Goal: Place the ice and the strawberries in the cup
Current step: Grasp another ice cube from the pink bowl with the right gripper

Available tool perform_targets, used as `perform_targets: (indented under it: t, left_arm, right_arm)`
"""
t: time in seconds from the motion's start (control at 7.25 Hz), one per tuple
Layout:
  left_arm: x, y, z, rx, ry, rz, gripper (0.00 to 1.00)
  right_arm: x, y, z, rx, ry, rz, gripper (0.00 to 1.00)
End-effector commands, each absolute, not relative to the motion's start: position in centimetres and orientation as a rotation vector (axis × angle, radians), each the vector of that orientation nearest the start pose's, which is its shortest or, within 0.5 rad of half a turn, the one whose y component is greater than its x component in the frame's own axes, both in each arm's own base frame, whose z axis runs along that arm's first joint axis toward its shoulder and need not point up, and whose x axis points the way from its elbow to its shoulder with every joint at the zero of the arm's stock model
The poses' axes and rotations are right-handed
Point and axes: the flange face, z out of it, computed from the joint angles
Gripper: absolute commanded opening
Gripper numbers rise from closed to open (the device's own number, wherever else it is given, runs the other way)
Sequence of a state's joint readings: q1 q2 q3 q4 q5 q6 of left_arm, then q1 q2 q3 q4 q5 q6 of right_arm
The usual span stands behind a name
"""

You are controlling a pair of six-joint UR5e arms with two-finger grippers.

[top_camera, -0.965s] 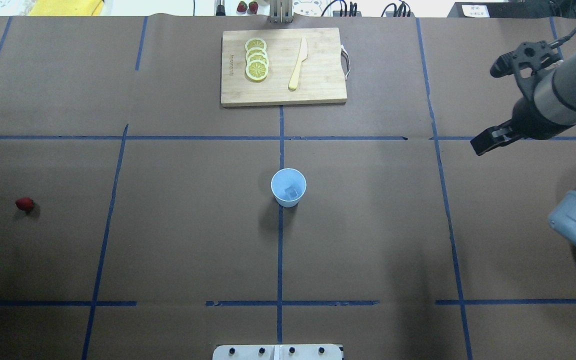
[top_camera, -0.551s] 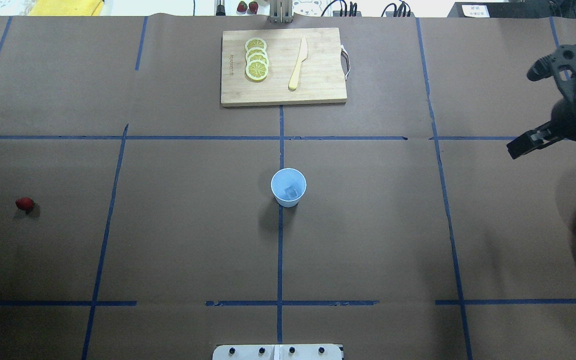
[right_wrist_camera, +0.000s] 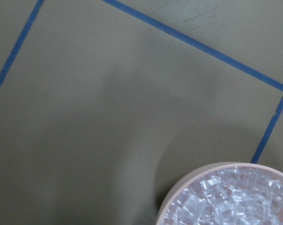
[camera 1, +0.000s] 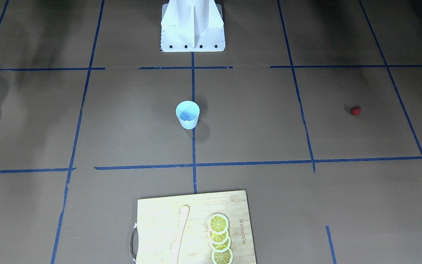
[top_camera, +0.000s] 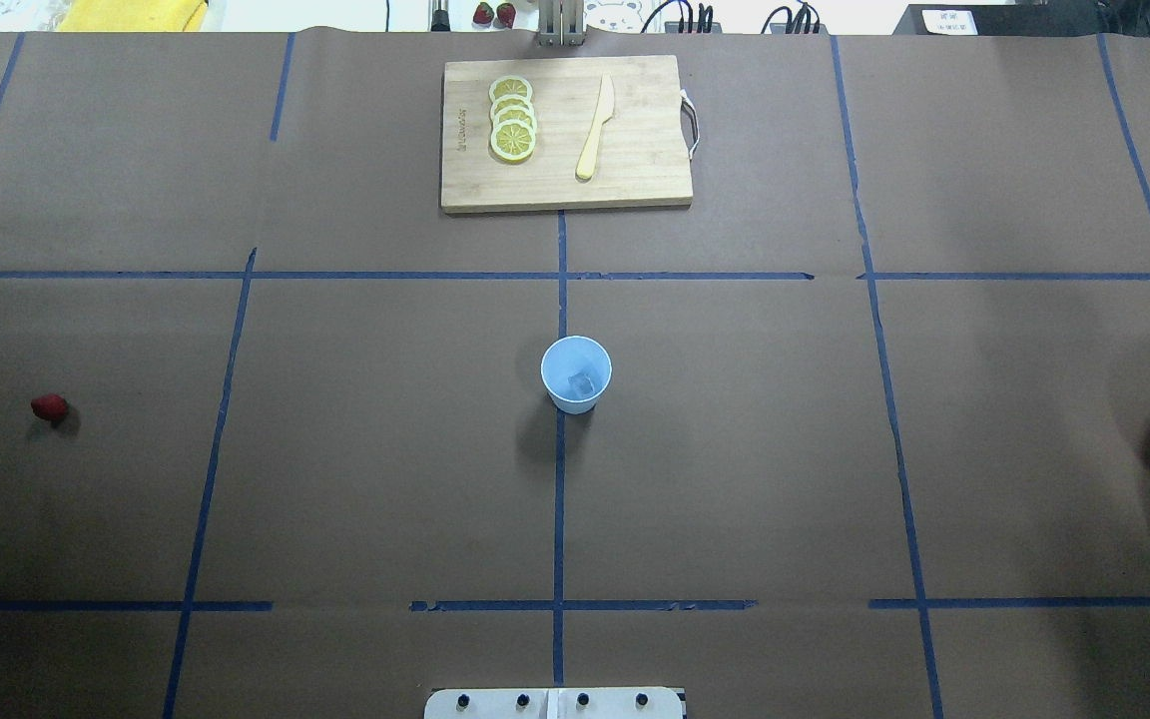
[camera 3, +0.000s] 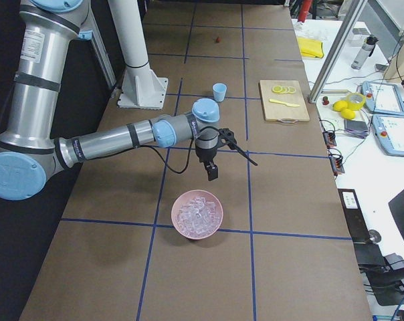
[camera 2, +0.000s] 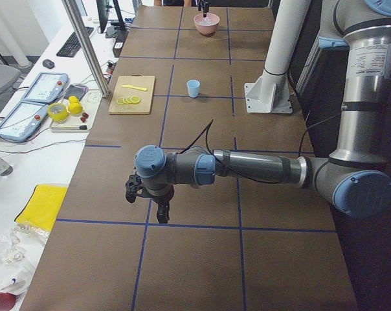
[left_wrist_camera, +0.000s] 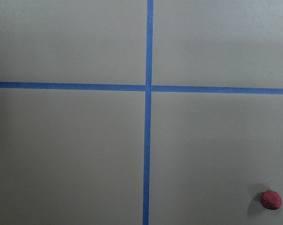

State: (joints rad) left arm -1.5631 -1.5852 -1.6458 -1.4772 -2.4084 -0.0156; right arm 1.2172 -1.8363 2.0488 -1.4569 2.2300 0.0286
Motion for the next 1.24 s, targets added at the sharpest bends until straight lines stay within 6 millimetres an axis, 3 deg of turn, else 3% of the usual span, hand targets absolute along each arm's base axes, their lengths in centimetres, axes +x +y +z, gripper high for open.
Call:
perform_targets:
  t: [0.0, 0.28, 0.83, 1.1]
  left_arm:
    - [-5.5, -49.3, 60.9, -0.004, 0.839, -0.023, 1.00]
    - [-5.5, -49.3, 60.6, -0.001, 0.853, -0.023, 1.00]
    - [-5.5, -49.3, 60.7, -0.004, 0.853, -0.024, 1.00]
    - [-5.4, -49.3, 60.7, -0.004, 0.855, -0.024, 1.00]
  right_arm:
    - [-5.6, -37.4, 58.5, 0.223, -0.711, -0.428, 0.98]
    - [-5.3, -37.0, 60.1, 0.201, -0.711, -0.414, 0.96]
    - [-5.3, -36.7, 61.7, 0.179, -0.717, -0.441, 0.65]
    - [-5.3, -36.5, 63.6, 0.175, -0.710, -0.516, 0.63]
